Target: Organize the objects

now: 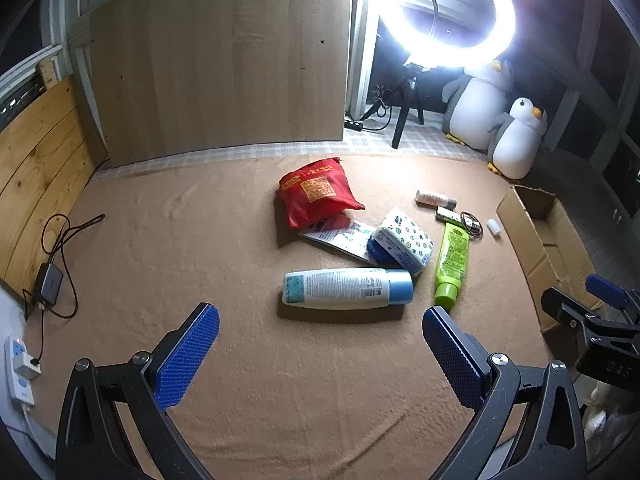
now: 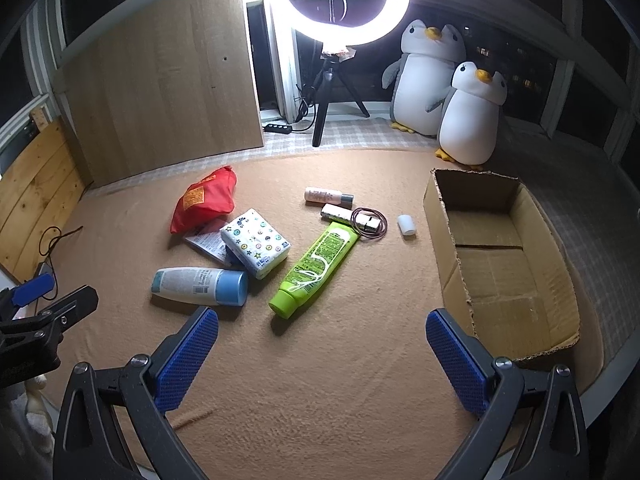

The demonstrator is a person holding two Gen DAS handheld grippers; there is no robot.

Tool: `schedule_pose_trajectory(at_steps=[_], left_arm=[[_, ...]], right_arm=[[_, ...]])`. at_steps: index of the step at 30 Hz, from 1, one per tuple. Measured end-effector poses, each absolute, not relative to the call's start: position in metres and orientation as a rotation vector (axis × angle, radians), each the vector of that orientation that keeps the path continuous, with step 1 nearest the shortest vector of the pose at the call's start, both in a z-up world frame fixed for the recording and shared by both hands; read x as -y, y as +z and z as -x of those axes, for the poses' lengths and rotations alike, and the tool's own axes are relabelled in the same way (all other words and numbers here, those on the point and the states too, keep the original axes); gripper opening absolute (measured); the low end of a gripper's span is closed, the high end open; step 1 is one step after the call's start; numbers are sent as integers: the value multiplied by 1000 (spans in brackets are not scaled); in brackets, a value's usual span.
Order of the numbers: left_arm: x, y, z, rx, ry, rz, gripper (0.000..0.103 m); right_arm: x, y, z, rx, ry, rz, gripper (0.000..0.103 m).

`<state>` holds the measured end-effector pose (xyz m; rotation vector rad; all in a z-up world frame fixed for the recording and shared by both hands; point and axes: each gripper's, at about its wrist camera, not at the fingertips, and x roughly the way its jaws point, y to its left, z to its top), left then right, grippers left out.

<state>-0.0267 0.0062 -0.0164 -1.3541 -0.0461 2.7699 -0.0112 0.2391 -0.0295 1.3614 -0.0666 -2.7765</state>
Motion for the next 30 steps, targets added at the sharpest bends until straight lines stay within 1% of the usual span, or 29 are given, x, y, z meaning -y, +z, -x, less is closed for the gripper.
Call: schedule_pose_trajectory(at_steps=[10, 15, 23, 25, 28, 30], left_arm=[[-9, -32, 59, 20, 2737, 1399, 103], [-12, -47, 79, -2, 2709, 1424, 103], [-8, -79, 125, 23, 2678, 1520, 102], [-6, -87, 137, 40, 2656, 1544, 102], [-8, -98, 151, 31, 2638, 1571, 98], [-11, -106, 158, 21, 2623, 1584, 92]], right_arm=[[-246, -32, 14, 82, -2776, -1388, 102], [-251, -35, 14, 95, -2783, -1405, 102], [-262, -43, 14, 111, -2793, -1452, 102], [-266, -44, 13, 114, -2799, -1465, 102], [-271, -46, 13, 122, -2805, -1481, 102], [-275, -47, 13, 127, -2810, -1496, 102]])
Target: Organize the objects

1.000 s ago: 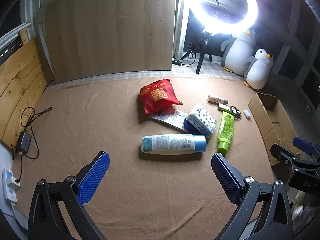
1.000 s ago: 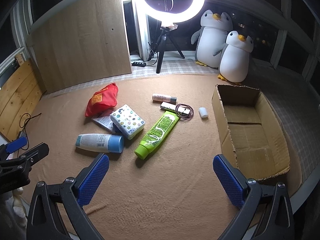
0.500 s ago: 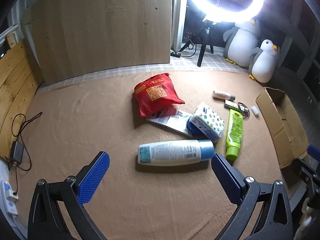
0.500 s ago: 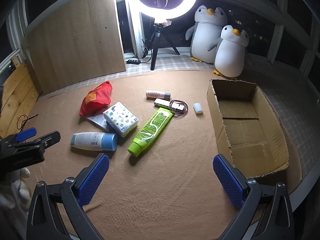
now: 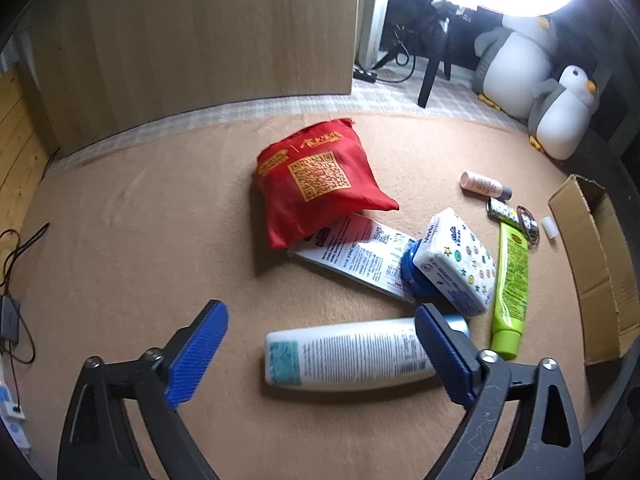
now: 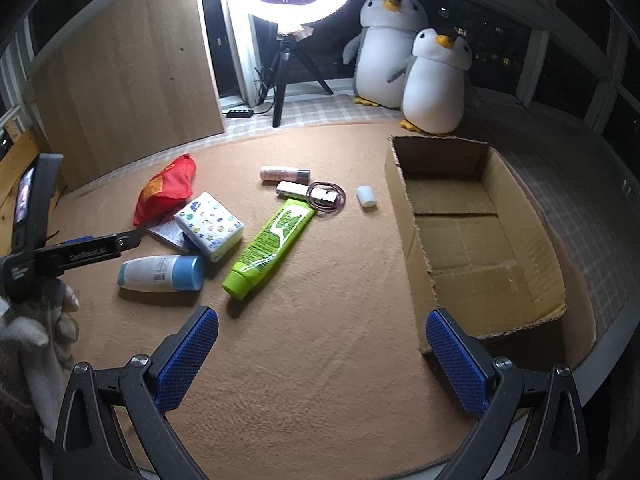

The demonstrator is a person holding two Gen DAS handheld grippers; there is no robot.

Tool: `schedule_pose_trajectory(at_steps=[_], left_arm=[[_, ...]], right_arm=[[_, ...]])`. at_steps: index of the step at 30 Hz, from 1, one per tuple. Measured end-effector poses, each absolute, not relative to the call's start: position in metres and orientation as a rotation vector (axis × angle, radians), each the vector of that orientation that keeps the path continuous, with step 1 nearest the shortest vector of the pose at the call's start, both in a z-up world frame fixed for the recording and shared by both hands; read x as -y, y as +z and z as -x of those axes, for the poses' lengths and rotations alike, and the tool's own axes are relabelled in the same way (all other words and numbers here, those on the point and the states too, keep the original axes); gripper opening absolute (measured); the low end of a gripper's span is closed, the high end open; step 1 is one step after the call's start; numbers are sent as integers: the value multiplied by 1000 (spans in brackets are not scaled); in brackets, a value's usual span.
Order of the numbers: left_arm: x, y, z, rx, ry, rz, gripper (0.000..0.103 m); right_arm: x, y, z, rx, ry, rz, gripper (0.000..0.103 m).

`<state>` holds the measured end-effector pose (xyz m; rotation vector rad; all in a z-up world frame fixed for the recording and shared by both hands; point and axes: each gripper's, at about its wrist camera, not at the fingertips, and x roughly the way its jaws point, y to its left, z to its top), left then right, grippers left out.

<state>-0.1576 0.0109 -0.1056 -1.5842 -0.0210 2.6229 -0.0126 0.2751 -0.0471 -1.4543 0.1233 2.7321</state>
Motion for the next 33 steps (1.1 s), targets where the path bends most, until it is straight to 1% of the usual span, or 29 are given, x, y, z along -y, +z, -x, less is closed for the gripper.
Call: schedule_pose_trajectory(at_steps=[4, 6, 10, 12, 14, 23, 33], left_arm=[[-13, -120, 168, 27, 2578, 1625, 84], [-13, -125, 172, 27, 2564, 1637, 77], [-13, -134, 178, 32, 2536, 1655, 70], [-13, -138, 180, 33, 2513, 1669, 63], [-14, -140, 180, 36, 2496, 1680, 61], [-15, -150, 165, 83, 2442, 1703, 61], [-18, -153, 121, 134, 2410, 1695, 59]], right_arm=[[-279, -48, 12, -119, 2717, 1458, 102], [-281, -48, 11, -116, 2714, 1458, 102], [-284, -50, 12, -117, 2703, 1463, 102], [-284, -51, 12, -118, 2701, 1465, 102], [-283, -52, 12, -119, 2699, 1469, 102], [-281, -56, 12, -128, 2701, 1492, 102], [-275, -61, 11, -127, 2710, 1517, 102]])
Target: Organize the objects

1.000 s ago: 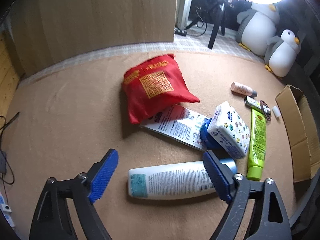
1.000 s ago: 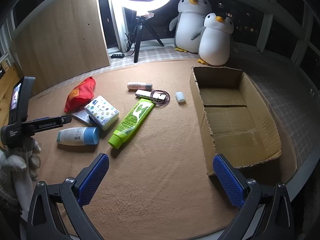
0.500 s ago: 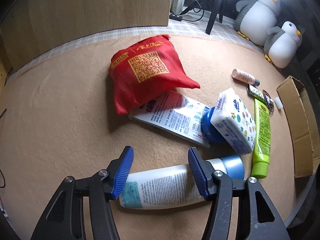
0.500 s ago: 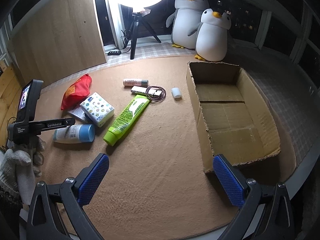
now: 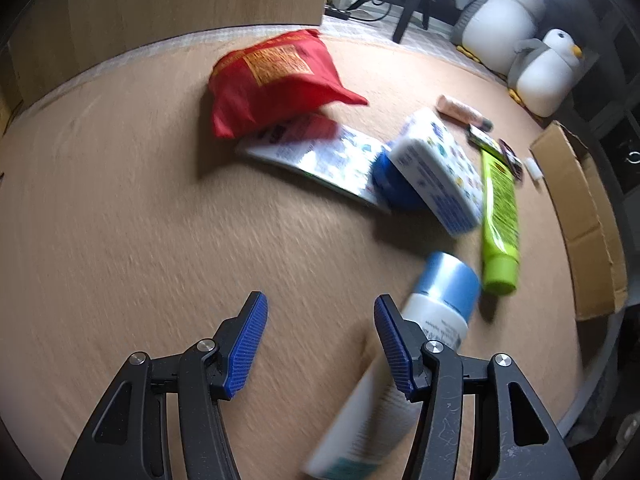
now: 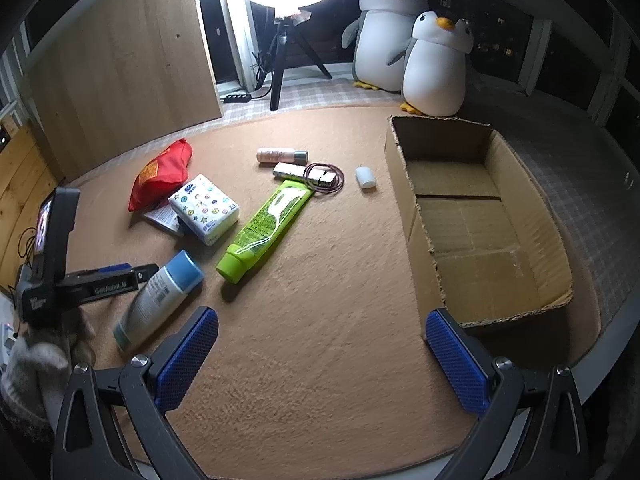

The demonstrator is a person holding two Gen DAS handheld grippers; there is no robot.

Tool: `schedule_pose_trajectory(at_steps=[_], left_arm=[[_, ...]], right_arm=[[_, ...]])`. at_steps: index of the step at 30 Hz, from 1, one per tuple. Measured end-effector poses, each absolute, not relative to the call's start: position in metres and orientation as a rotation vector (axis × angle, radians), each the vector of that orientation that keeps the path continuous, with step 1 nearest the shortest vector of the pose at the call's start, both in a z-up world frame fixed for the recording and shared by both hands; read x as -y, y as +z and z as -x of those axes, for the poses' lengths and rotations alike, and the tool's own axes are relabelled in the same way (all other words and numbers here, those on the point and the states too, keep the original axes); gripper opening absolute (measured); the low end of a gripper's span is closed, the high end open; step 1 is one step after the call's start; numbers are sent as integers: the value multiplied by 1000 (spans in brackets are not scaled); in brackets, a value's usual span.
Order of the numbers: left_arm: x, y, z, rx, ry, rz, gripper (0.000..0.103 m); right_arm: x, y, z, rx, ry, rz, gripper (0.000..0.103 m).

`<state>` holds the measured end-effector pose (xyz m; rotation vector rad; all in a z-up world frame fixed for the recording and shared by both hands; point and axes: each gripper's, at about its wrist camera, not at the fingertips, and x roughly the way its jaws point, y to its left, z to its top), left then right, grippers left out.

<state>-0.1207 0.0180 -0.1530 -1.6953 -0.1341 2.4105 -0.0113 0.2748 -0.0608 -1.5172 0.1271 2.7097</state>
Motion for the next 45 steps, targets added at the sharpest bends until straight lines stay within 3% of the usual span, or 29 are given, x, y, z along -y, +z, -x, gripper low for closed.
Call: schedule_pose_trajectory(at_steps=[12, 13, 15, 17, 30, 36, 40, 45], left_arm=[[-38, -146, 79, 123, 2360, 1649, 62], [-38, -143, 75, 103, 2365, 1636, 64], [-37, -138, 67, 78, 2377, 1606, 80], [-37, -133, 59, 67, 2366, 1582, 84], [-51, -141, 49, 88, 2263, 1580, 84], [-54, -148, 50, 149, 2210, 1591, 81], [-54, -153, 51, 188, 2189, 1604, 77], [-53, -153, 52, 220, 2181, 1601, 70]], right_arm=[[-258, -72, 17, -183, 2782, 1598, 102], [-256, -75, 20, -206, 2797, 1618, 102], [-253, -80, 23, -222, 2817, 1649, 102], [-250, -86, 28, -232, 2821, 1683, 102], [-216, -134, 67, -276, 2792, 1995, 102], [-205, -149, 77, -326, 2763, 2115, 96], [-196, -154, 79, -317, 2754, 2170, 77], [-183, -158, 81, -275, 2762, 2208, 75]])
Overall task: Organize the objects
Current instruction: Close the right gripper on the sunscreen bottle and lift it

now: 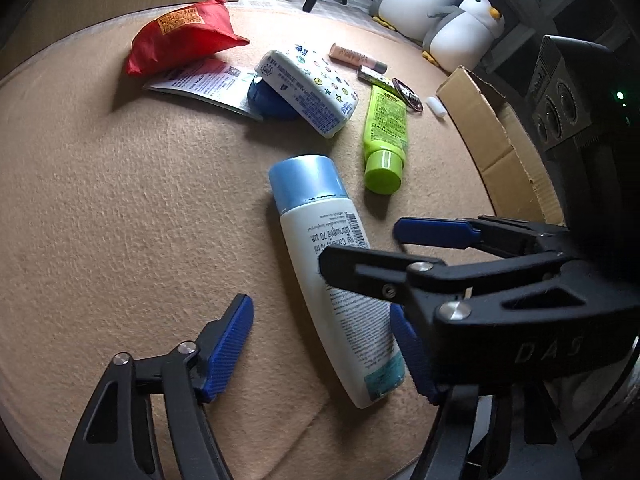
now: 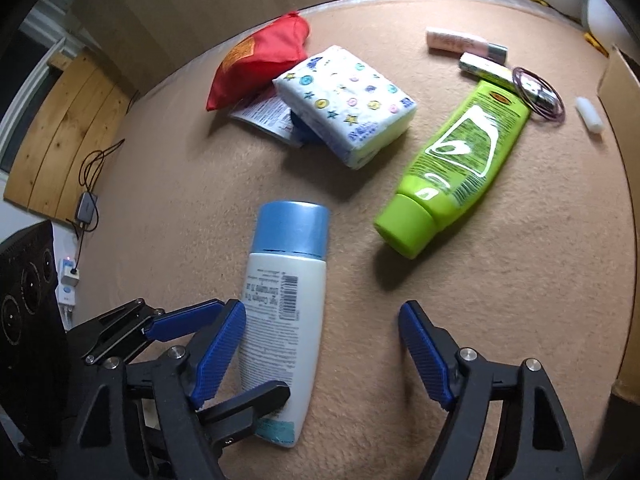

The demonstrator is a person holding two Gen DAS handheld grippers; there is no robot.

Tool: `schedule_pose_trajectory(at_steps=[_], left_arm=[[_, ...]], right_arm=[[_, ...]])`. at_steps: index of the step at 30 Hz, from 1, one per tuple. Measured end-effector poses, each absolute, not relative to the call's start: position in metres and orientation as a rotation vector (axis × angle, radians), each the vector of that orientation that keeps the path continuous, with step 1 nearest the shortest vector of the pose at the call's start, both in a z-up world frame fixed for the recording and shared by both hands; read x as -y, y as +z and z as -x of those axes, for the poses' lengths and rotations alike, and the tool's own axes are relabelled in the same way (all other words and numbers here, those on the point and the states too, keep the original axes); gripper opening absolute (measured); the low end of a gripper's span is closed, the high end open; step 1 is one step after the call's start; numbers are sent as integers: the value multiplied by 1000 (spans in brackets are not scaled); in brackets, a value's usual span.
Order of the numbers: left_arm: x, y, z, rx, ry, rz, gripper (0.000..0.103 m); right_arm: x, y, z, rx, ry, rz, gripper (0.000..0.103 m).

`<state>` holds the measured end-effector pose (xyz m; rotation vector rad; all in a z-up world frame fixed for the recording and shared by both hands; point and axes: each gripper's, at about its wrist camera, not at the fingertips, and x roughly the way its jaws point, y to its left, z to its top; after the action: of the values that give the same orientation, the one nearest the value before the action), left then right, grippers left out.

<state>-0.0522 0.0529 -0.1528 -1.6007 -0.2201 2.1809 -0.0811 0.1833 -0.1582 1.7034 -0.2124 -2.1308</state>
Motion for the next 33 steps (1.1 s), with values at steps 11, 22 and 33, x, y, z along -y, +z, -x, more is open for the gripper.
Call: schedule_pose_trajectory(at_steps=[11, 22, 33], left_arm=[[-66, -155, 51, 274, 2156, 1602, 51], [-100, -123, 53, 276, 2184, 1527, 50], [-190, -75, 77, 187, 2163, 1371, 50]], right_arm=[[-166, -157, 78, 216, -2037, -1689, 41], [-195, -132, 72, 251, -2107, -1640, 41], [-284, -78, 78, 321, -2274, -1537, 41]])
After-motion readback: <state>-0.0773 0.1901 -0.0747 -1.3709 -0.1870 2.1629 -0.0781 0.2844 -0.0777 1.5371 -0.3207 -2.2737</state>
